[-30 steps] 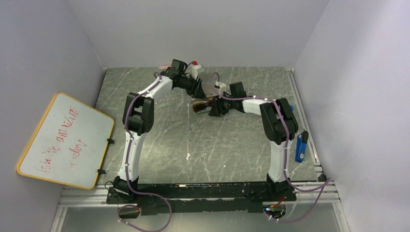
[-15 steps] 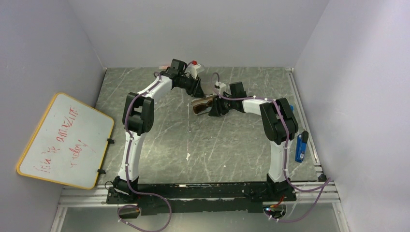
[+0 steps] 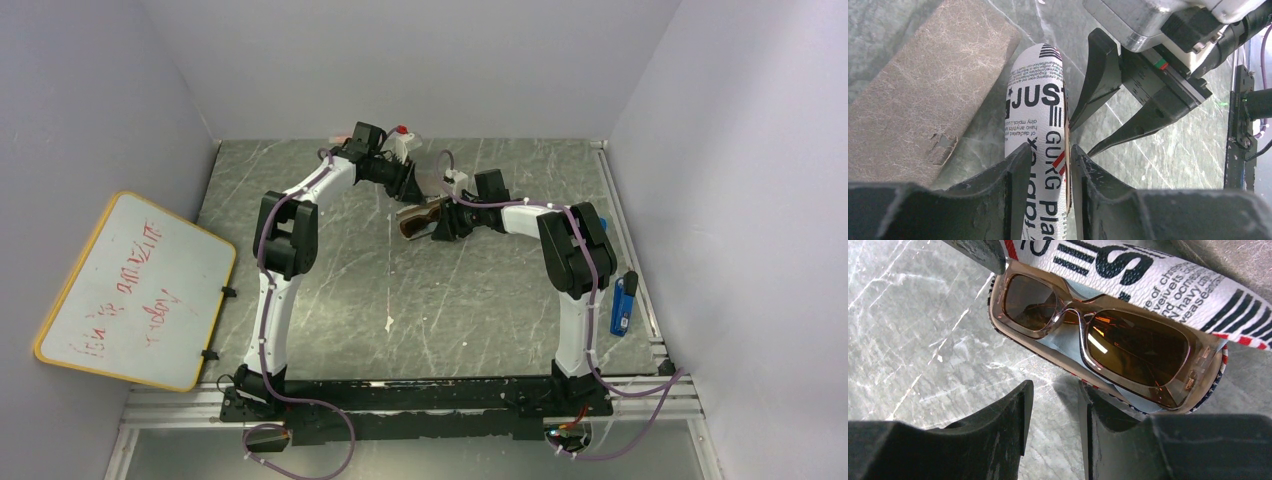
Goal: Organize the sunglasses
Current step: Close the sunglasses case at the center of the board.
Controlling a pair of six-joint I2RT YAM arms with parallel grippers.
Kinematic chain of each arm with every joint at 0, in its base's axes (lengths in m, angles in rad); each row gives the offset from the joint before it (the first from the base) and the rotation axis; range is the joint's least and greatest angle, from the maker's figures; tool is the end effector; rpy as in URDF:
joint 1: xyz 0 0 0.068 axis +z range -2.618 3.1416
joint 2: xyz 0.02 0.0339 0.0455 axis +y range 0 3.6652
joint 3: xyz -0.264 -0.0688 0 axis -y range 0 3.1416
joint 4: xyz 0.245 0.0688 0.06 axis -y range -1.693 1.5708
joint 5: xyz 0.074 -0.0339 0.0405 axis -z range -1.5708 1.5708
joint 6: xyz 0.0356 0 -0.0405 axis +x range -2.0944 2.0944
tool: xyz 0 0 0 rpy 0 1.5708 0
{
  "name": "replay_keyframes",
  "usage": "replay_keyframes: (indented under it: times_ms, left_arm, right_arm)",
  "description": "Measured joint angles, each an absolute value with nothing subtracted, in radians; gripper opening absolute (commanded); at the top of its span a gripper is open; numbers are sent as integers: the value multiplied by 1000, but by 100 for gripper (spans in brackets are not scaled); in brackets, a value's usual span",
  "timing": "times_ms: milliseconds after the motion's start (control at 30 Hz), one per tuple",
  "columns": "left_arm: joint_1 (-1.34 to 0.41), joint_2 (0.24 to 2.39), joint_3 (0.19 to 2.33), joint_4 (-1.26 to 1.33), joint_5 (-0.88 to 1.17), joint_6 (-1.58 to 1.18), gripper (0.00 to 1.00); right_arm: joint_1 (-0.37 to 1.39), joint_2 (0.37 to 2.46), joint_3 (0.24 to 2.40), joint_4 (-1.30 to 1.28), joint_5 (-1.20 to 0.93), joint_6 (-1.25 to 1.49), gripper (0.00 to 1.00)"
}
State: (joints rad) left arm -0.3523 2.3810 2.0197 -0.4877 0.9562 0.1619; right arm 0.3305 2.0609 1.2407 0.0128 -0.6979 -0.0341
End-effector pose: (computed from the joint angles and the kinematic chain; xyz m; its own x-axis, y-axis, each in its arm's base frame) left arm 0.4819 -0.2081 0.1941 -0.5816 0.3128 -0.7509 0.8100 0.3086 -0.4987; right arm 0.3948 0.1596 0.1350 -0.6602 -0.2541 -0.7068 -0.6918 0.5722 0.4404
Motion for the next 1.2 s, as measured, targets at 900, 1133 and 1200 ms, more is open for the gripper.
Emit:
replay_keyframes:
  times_ms: [900,1133,1200]
  left_arm:
    - [-372,2331,1943,-476,955,216,22]
    - [-393,2291,1879,-452,920,256,22]
    - [-402,2281,1865,-446,909,268,22]
  right_arm:
    - [331,2061,1240,15,-701,-34,43]
    - [330,2061,1238,16,-710,-34,43]
    - [329,2061,1237,16,-712,-34,43]
